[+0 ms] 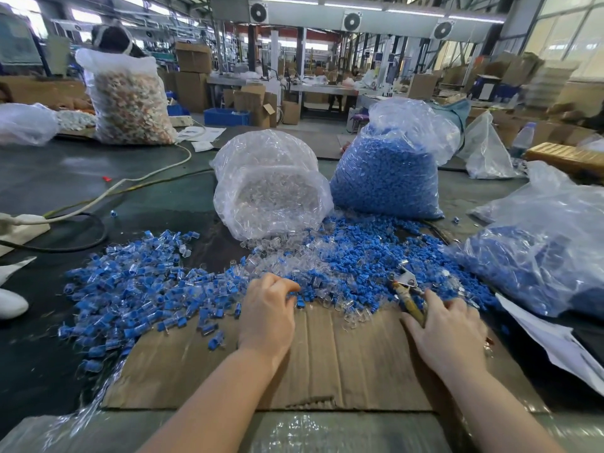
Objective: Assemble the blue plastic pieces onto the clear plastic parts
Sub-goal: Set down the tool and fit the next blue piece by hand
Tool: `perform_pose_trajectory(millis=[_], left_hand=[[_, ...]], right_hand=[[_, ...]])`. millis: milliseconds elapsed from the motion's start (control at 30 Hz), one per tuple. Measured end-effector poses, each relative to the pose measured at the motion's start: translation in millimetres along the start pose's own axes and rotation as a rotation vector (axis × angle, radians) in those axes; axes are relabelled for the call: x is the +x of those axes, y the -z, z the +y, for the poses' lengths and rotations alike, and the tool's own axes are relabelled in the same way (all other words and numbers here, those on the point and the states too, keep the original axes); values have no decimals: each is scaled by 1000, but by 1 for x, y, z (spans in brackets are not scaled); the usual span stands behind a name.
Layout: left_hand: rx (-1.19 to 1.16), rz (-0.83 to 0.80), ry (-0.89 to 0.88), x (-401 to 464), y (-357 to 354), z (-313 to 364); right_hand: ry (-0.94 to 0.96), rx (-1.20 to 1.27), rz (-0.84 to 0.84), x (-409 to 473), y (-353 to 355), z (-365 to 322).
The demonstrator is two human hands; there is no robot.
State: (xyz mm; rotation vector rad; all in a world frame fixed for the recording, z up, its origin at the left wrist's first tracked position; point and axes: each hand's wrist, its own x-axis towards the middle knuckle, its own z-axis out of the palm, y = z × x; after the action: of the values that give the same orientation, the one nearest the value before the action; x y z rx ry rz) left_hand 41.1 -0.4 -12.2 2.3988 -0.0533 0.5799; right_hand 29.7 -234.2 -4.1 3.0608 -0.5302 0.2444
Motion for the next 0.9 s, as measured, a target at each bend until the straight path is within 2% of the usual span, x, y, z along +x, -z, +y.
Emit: perform_pose_trajectory(millis=[133, 267, 400, 633, 733, 833, 900], left_hand=[[-94, -76, -89, -9, -16, 21], [-144, -213, -193, -17, -28, 38], [-73, -325, -227, -22, -36, 41], [-111, -271, -153, -18, -33, 36], [-157, -265, -116, -16, -30, 35], [-225, -194, -22, -12, -26, 28], [-289, -168, 65, -10, -23, 24]], right_hand=[[9, 16, -5, -1, 6, -4], [254, 187, 222, -2, 9, -19], [419, 165, 171, 0, 4, -34], [431, 101, 137, 5, 0, -40], [433, 99, 182, 4, 0, -41], [469, 291, 287, -4, 5, -49], [492, 447, 291, -11, 7, -58]])
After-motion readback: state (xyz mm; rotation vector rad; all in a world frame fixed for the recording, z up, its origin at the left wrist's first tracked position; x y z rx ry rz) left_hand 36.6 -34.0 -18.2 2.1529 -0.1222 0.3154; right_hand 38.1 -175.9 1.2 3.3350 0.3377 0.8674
